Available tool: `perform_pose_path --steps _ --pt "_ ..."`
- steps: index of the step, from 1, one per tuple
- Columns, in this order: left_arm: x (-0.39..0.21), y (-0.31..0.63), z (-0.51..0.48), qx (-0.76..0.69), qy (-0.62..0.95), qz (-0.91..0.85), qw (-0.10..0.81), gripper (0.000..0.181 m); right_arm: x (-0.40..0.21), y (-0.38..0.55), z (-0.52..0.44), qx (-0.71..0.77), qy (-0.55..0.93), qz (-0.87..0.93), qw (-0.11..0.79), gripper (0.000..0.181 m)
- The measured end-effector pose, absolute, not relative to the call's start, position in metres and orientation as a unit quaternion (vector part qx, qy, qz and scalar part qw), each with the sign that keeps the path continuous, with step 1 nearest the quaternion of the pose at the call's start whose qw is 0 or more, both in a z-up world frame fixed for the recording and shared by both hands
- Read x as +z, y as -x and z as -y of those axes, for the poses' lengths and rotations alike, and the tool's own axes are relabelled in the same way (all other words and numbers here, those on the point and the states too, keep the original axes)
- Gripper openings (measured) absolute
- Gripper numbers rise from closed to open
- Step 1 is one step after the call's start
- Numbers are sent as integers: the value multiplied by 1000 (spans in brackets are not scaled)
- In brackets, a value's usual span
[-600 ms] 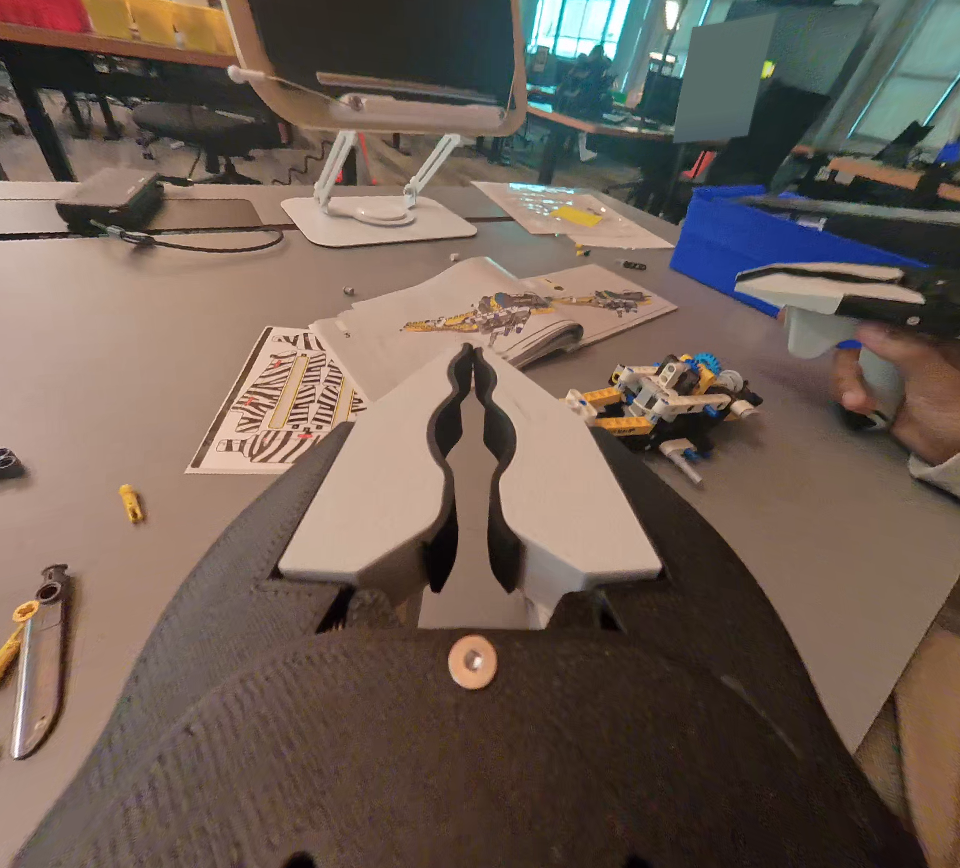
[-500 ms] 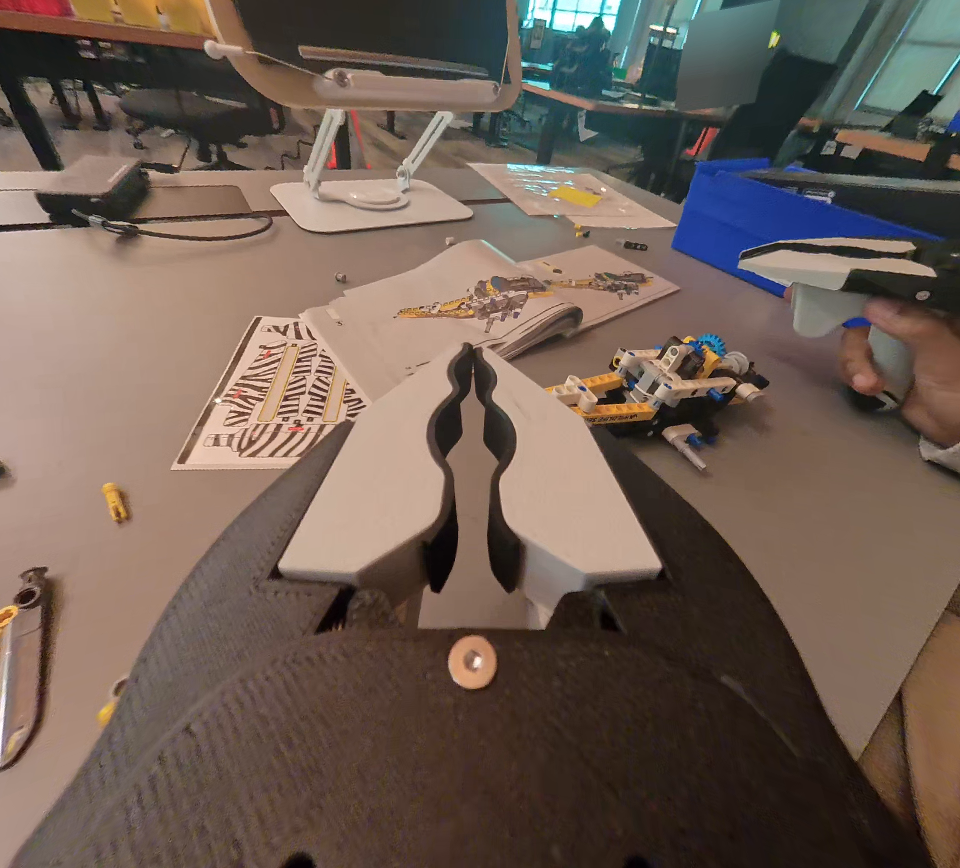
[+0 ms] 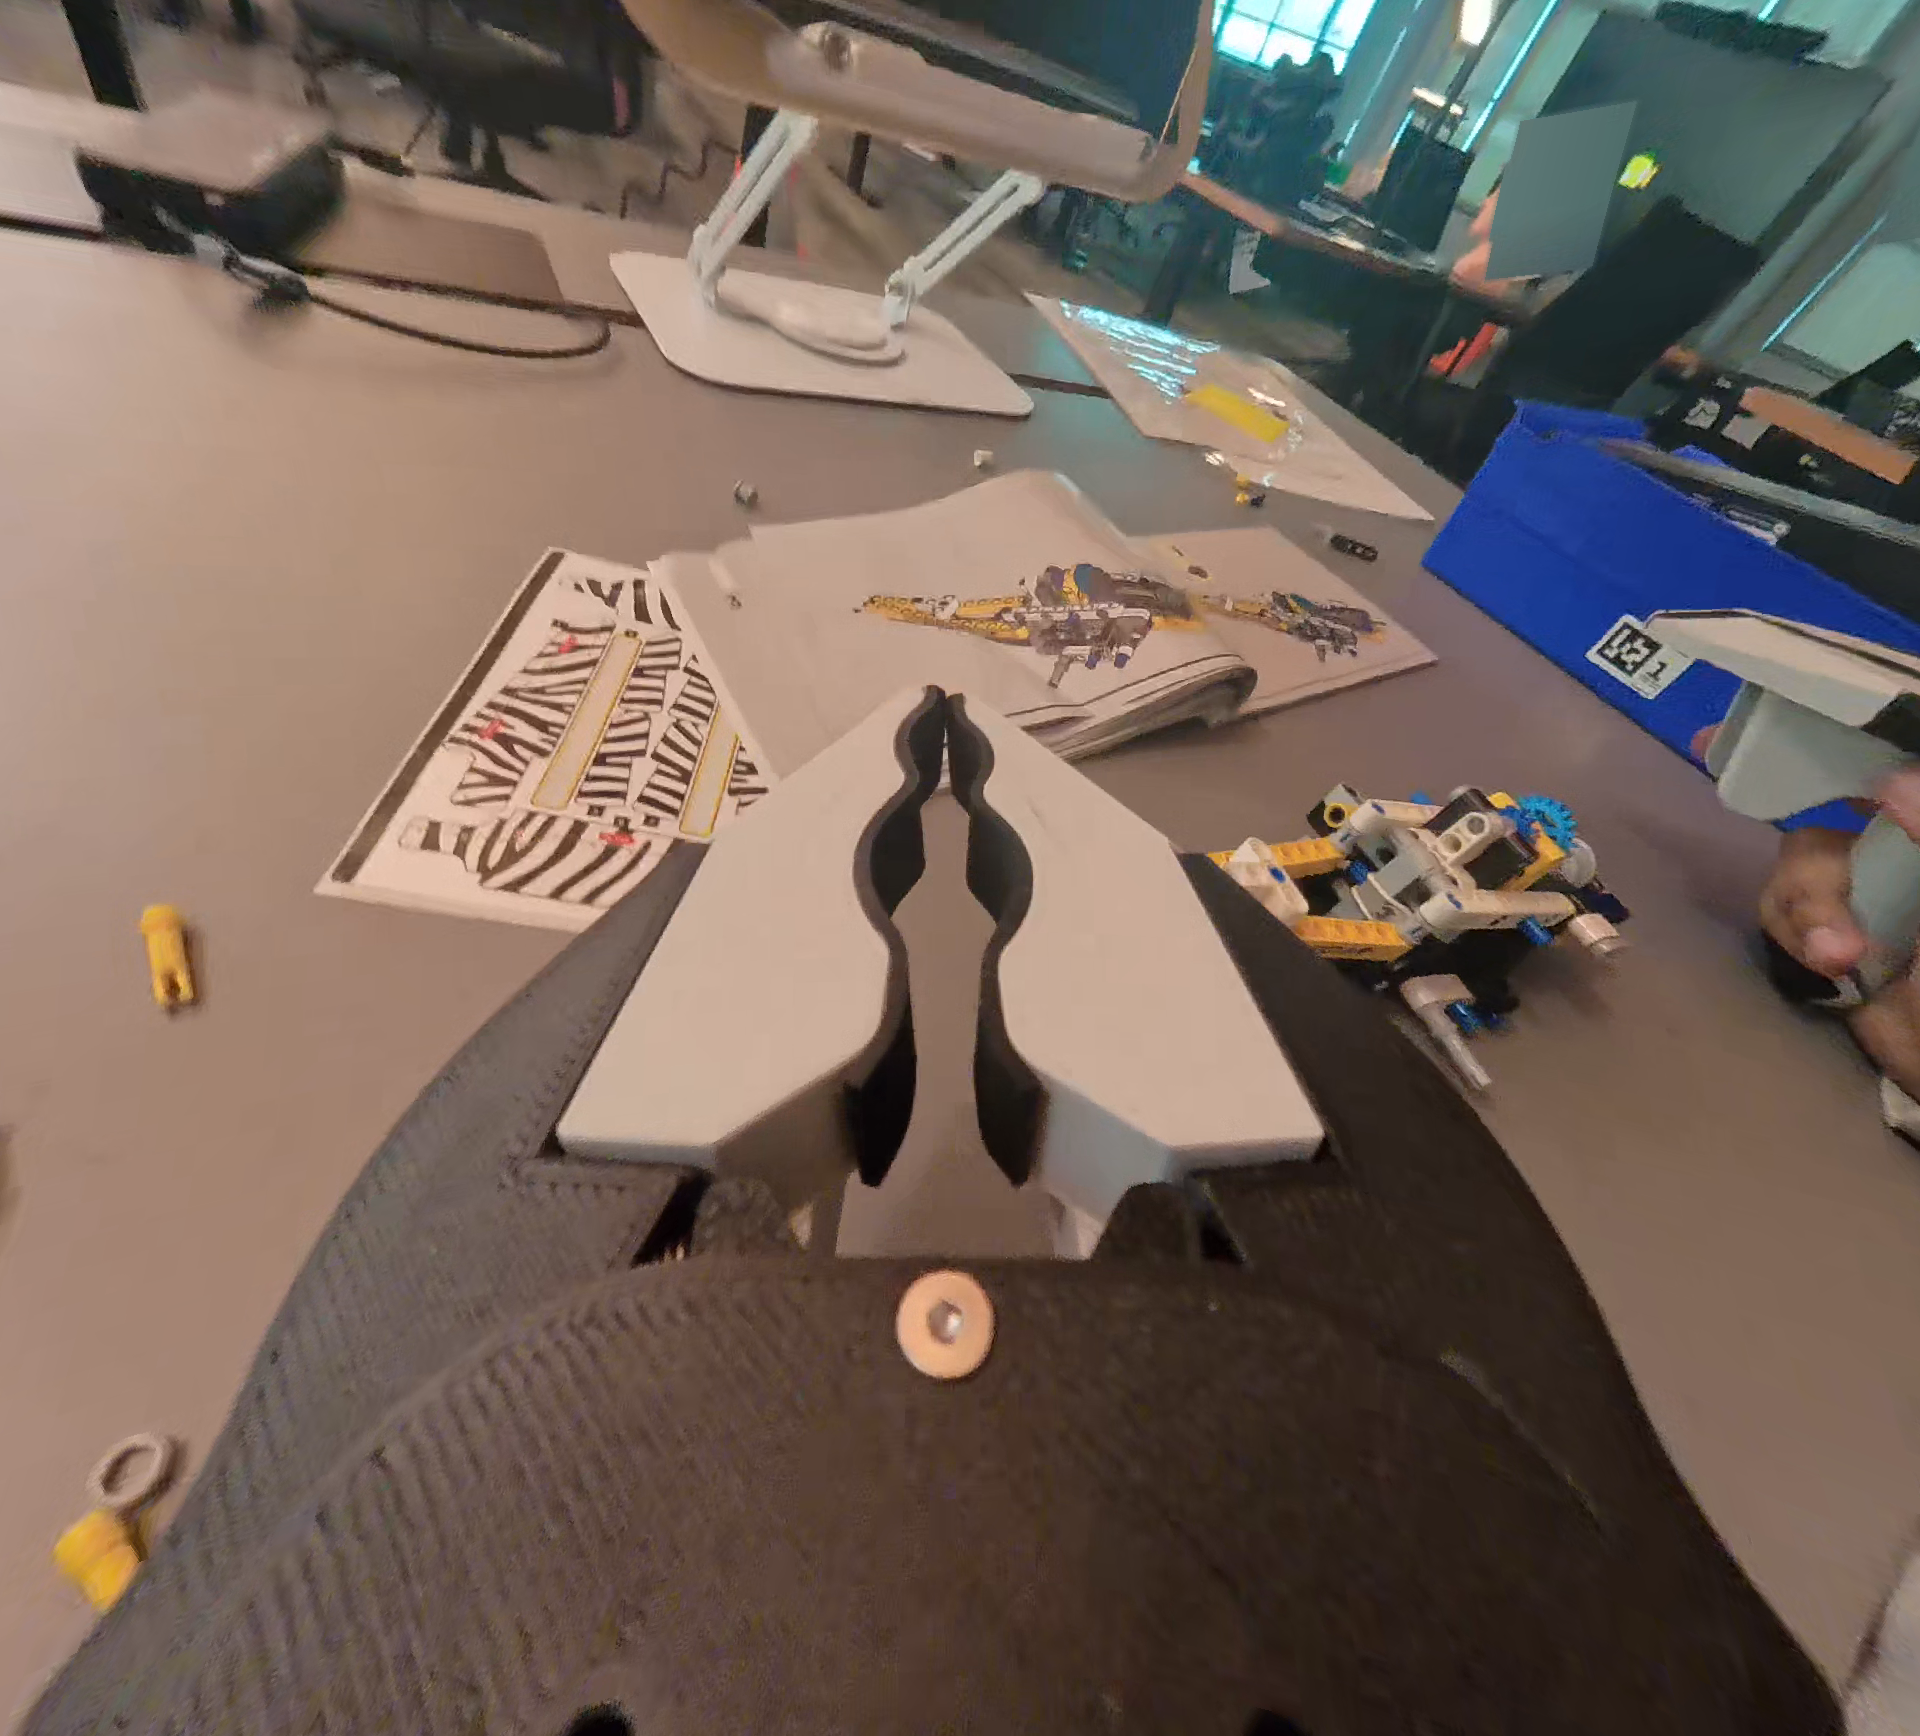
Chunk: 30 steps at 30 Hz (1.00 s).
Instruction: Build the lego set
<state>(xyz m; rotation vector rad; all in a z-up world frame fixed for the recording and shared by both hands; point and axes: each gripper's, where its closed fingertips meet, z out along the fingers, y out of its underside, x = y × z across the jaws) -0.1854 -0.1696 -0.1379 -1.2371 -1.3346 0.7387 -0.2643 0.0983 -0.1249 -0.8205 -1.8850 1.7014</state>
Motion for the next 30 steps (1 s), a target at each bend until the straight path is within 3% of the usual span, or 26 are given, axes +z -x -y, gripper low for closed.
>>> perform_pose_path --steps 3,7,11,17,21,30 --pt "-132 180 174 336 505 564 560 0 -129 272 -101 610 321 688 228 1" --pt "-125 175 168 374 515 537 554 0 -152 269 -99 567 365 721 158 18" --pt "-112 164 141 429 560 451 547 0 -136 260 -102 608 373 687 133 31" --pt "-106 129 83 515 612 310 514 0 -146 251 -112 573 353 715 187 31" --pt "-99 118 58 447 584 339 586 0 -150 249 -108 560 343 728 197 31" --pt "-101 135 53 409 592 341 605 0 -144 270 -93 555 330 730 223 27"
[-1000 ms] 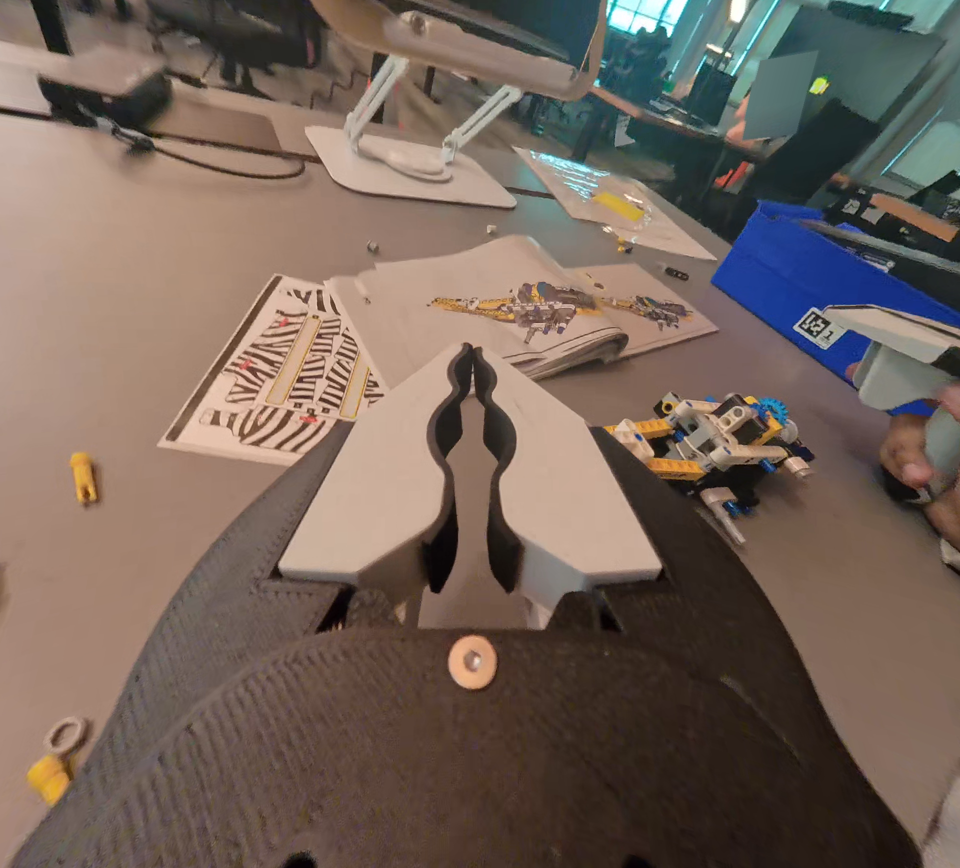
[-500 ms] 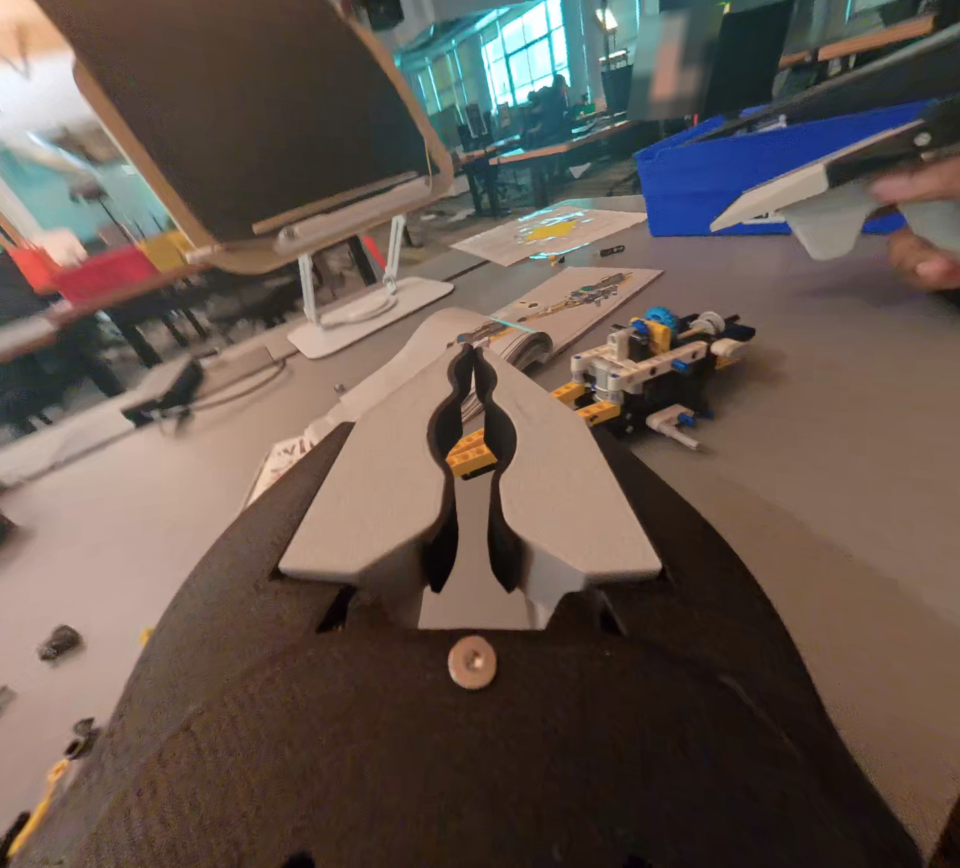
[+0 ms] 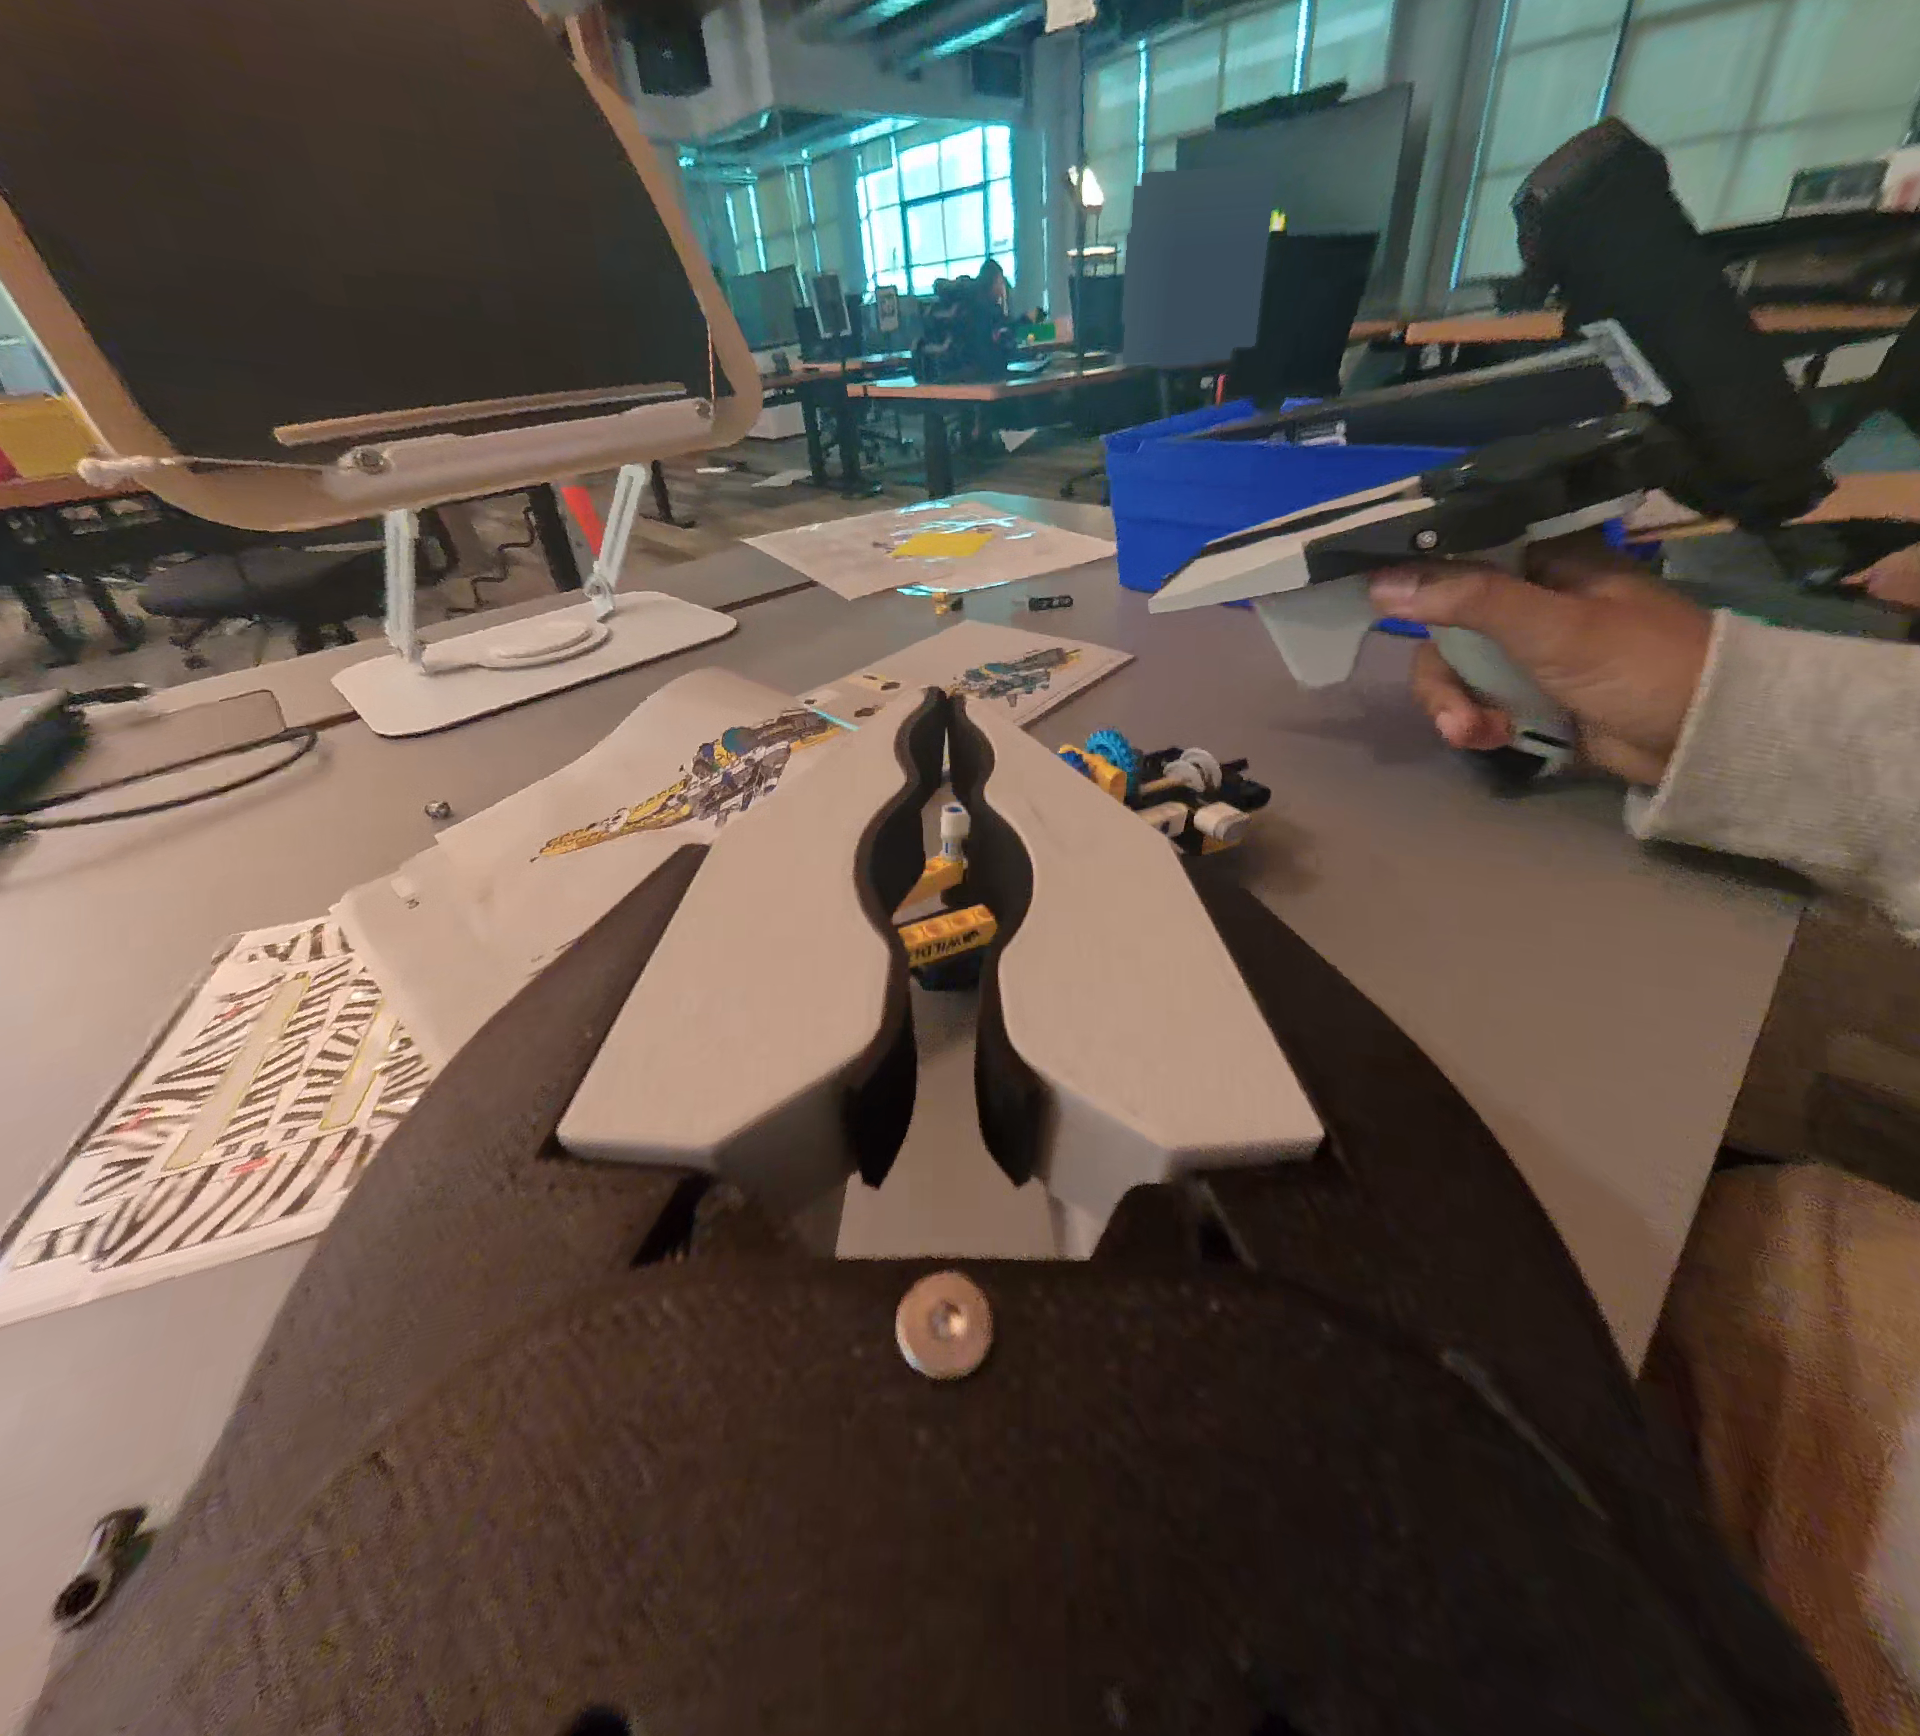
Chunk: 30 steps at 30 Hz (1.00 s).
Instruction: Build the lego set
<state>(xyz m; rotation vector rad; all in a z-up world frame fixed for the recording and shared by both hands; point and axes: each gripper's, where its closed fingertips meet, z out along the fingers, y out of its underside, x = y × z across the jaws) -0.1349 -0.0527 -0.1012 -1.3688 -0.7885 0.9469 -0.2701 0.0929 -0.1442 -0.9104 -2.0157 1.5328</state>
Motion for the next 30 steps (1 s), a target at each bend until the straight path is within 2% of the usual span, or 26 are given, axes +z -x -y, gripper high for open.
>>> perform_pose_path --steps 5,12,15,18,20,22,26,30 --pt "-101 161 63 366 578 362 634 0 -150 301 -70 536 264 761 254 20" --pt "-89 170 128 425 556 426 573 0 -138 314 -74 587 294 724 211 20" --pt "-87 153 195 456 521 495 525 0 -140 316 -77 585 311 723 195 21" --pt "-97 118 284 500 498 569 421 6 -138 305 -80 583 309 725 196 20" --pt "-117 92 327 469 496 624 380 8 -133 294 -85 586 304 723 203 20" --pt "-138 71 350 416 490 667 376 9 -130 284 -91 586 302 723 207 20" --pt "-175 66 345 306 504 698 406 18 -122 269 -104 592 309 714 211 20" --pt "-206 78 326 247 565 699 361 24 -120 256 -110 595 310 710 213 20"
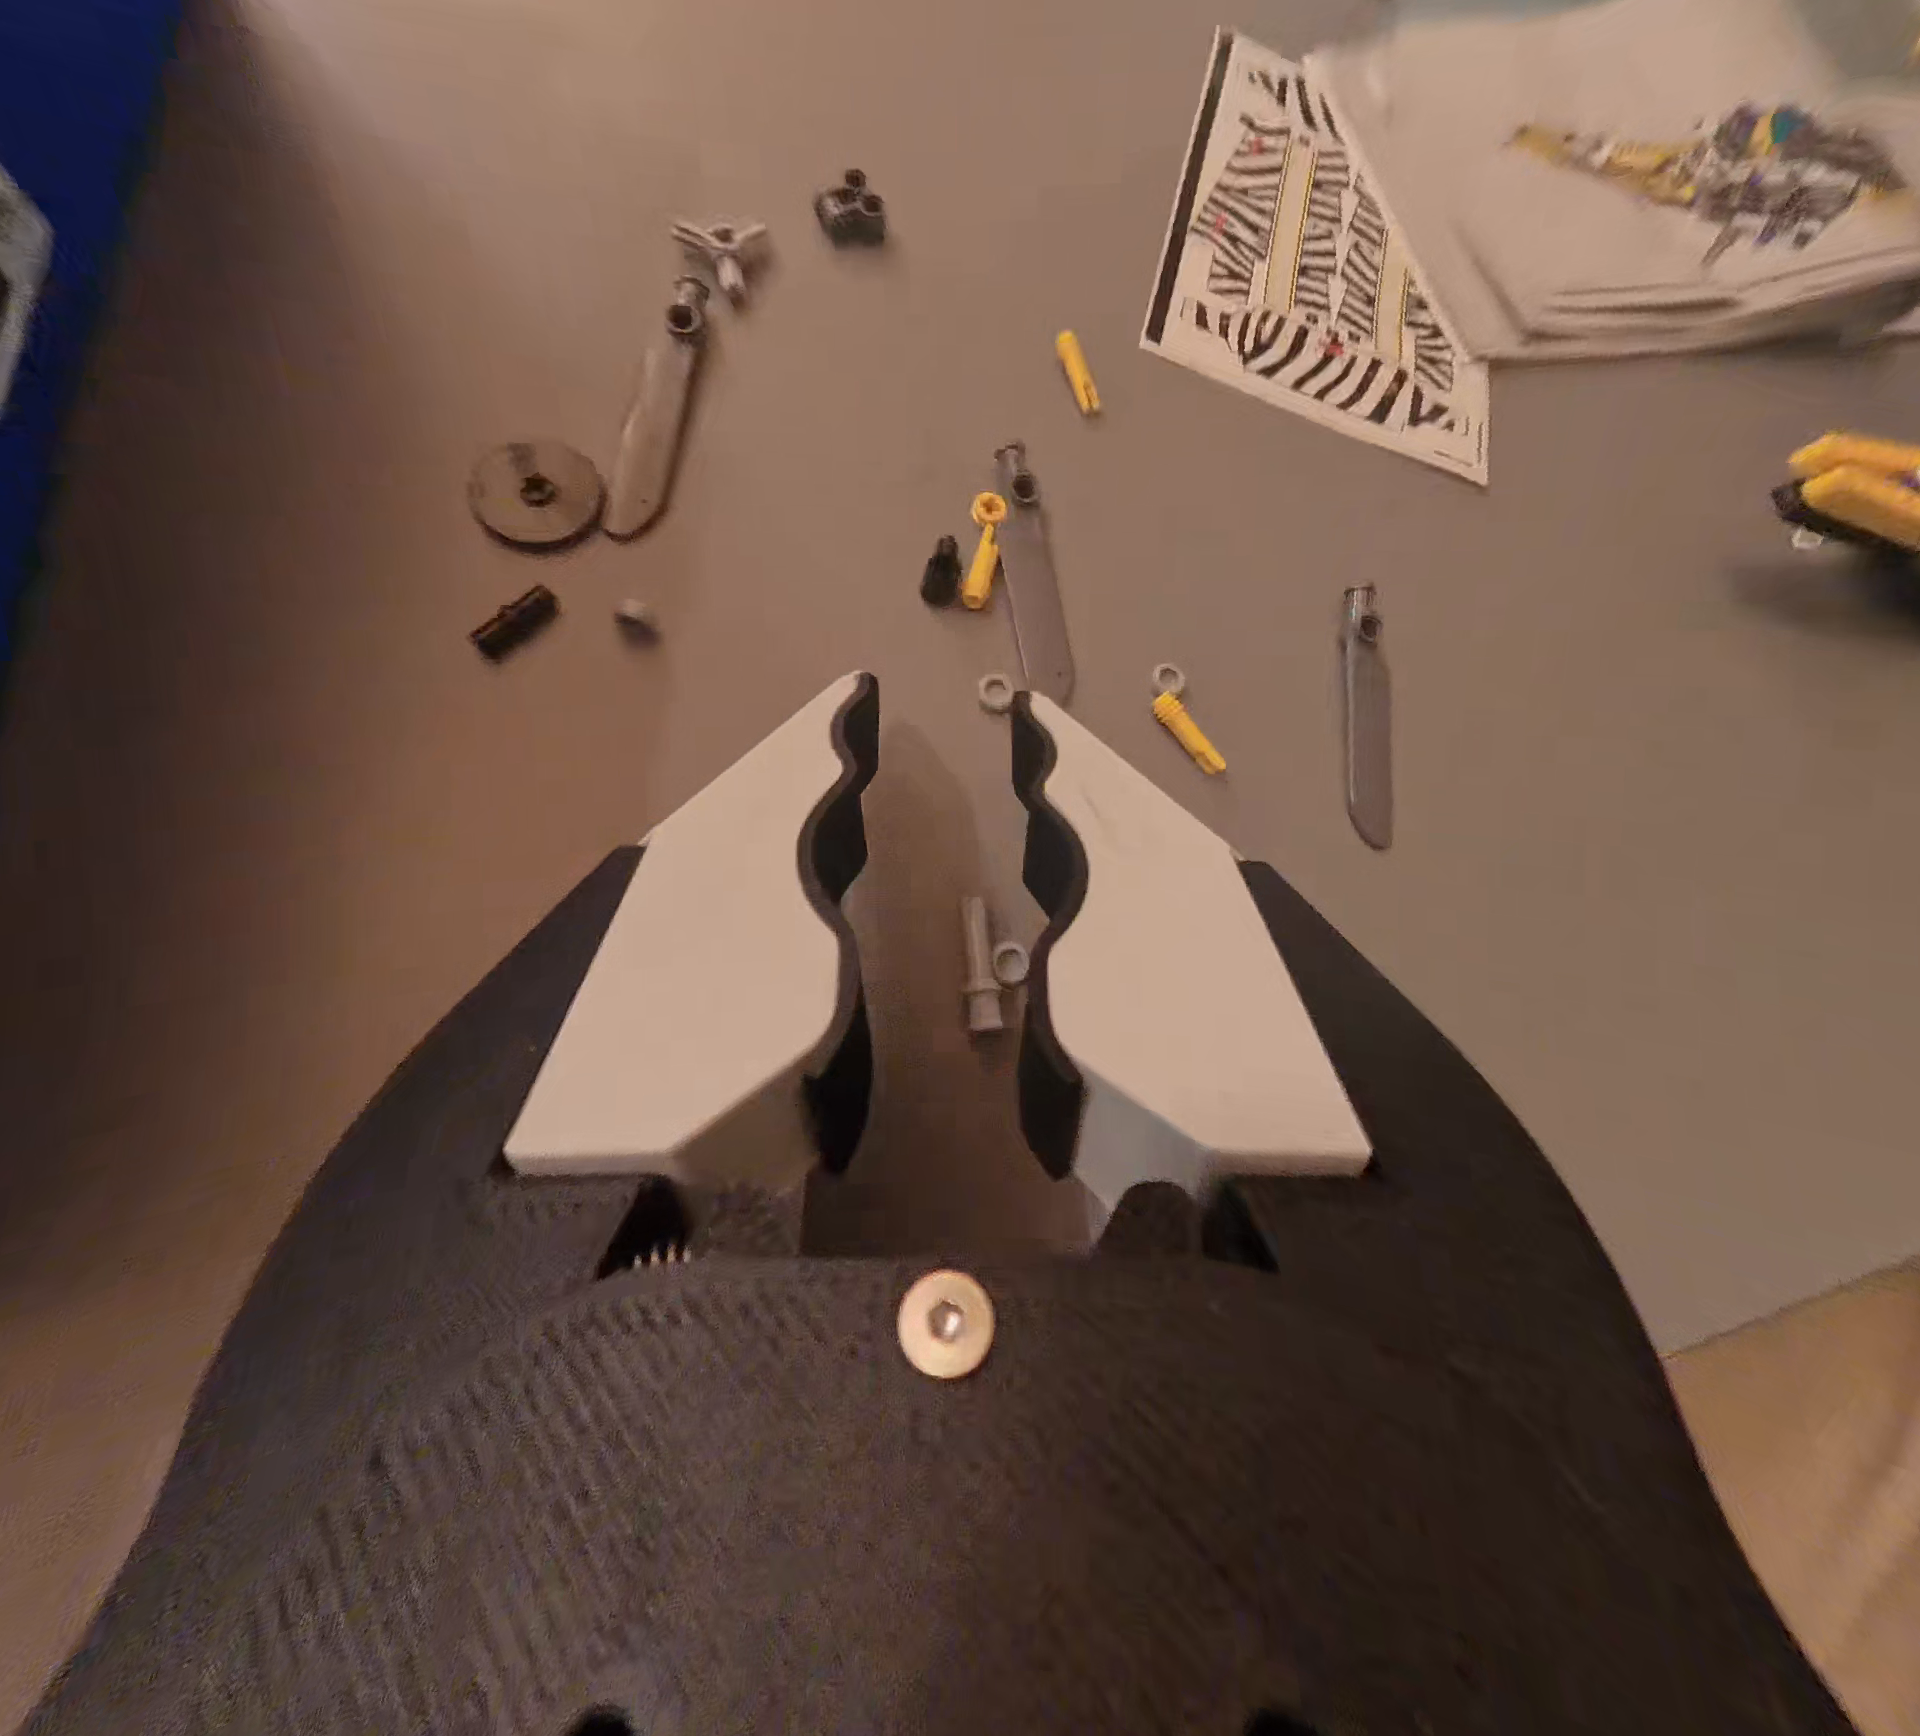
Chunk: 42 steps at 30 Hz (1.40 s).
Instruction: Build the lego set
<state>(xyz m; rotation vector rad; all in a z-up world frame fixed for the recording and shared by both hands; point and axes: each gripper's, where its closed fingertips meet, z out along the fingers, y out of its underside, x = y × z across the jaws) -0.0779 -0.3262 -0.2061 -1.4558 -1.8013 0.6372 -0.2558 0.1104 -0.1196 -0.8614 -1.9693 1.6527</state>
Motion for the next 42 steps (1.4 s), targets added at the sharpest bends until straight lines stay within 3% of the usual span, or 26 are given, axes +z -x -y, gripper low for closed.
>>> perform_pose_path --steps 8,15,23,32,42 --pt "-202 102 326 246 567 690 377 21 -125 251 -106 598 305 714 200 18" --pt "-218 109 335 235 578 711 323 0 -128 253 -105 597 307 715 196 18" --pt "-206 113 336 257 572 695 352 8 -132 255 -104 595 311 716 192 18" --pt "-214 134 347 250 564 719 320 18 -133 254 -101 593 309 719 192 17" --pt "-213 132 355 276 570 725 270 3 -132 254 -101 596 309 717 187 17"
